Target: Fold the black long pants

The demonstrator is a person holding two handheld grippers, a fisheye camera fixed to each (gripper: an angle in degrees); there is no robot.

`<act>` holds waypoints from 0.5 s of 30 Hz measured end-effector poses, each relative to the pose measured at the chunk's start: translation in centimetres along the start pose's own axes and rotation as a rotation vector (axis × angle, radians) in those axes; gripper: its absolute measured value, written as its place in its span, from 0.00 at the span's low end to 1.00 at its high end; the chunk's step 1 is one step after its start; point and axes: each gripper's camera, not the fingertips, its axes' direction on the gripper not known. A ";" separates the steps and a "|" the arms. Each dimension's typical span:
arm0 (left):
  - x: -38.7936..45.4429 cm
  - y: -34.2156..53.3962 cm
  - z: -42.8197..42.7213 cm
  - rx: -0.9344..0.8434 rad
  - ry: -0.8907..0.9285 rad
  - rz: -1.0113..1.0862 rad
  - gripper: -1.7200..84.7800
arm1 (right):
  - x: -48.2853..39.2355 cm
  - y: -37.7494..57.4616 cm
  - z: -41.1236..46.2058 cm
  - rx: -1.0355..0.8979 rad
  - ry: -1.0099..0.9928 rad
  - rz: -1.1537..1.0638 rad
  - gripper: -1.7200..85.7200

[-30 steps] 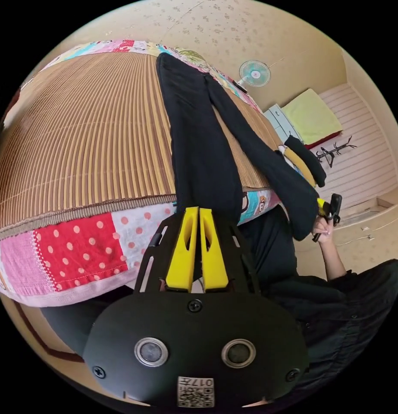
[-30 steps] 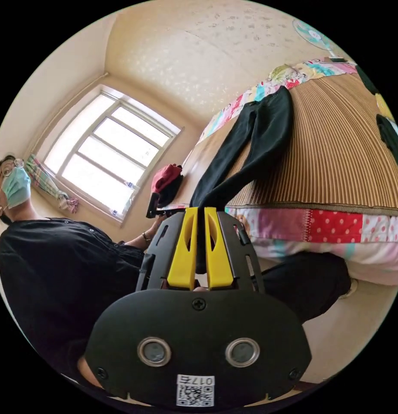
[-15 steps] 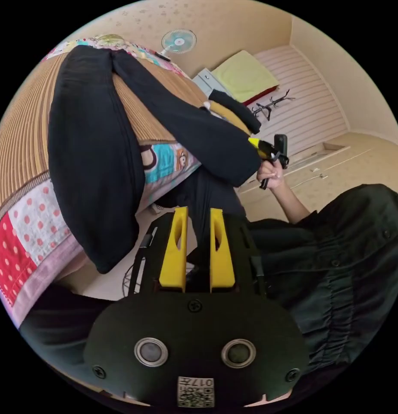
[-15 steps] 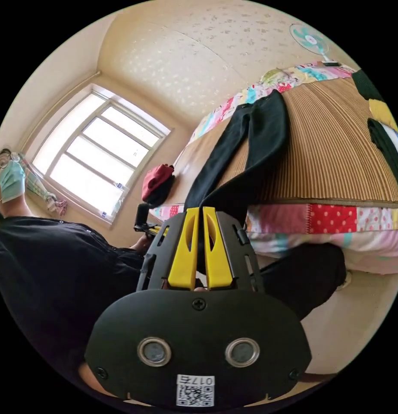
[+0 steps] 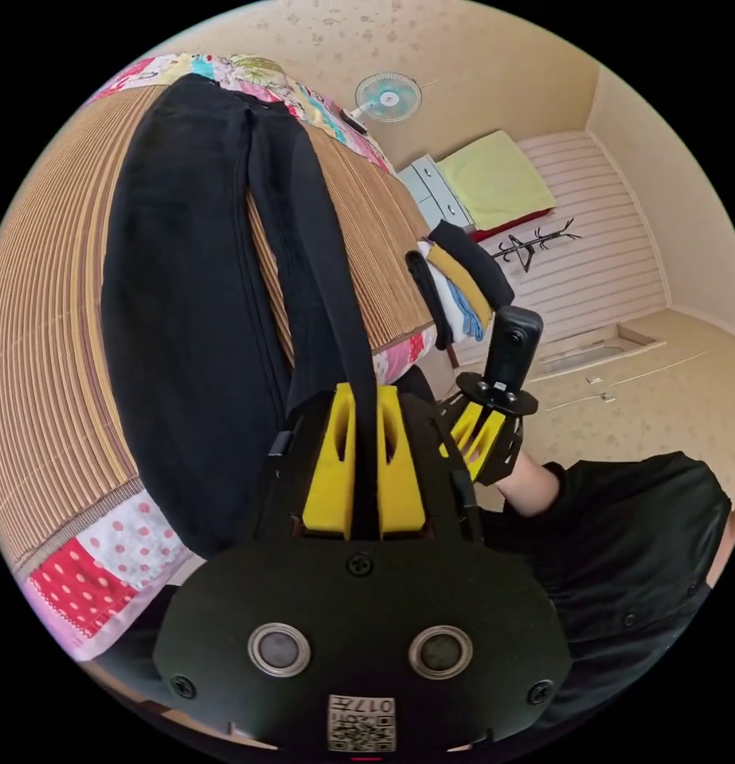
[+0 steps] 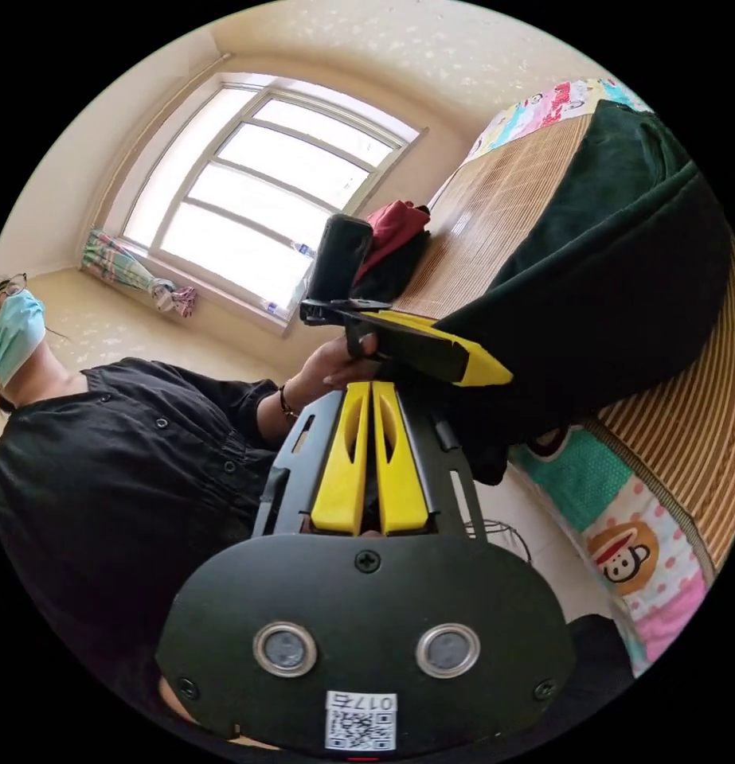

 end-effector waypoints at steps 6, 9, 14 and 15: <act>-2.7 1.7 -1.0 0.068 0.098 -0.065 0.07 | 6.9 -3.4 -11.5 0.109 0.136 0.139 0.15; -3.6 1.6 -0.7 0.061 0.113 -0.076 0.07 | 13.9 -7.5 -18.7 0.309 0.296 0.282 0.17; -3.7 0.6 1.2 -0.029 0.123 -0.067 0.07 | 26.3 -12.8 -26.3 0.742 0.241 0.565 0.19; -3.5 0.6 1.3 -0.034 0.115 -0.061 0.07 | 28.5 -14.0 -27.2 0.844 0.195 0.609 0.19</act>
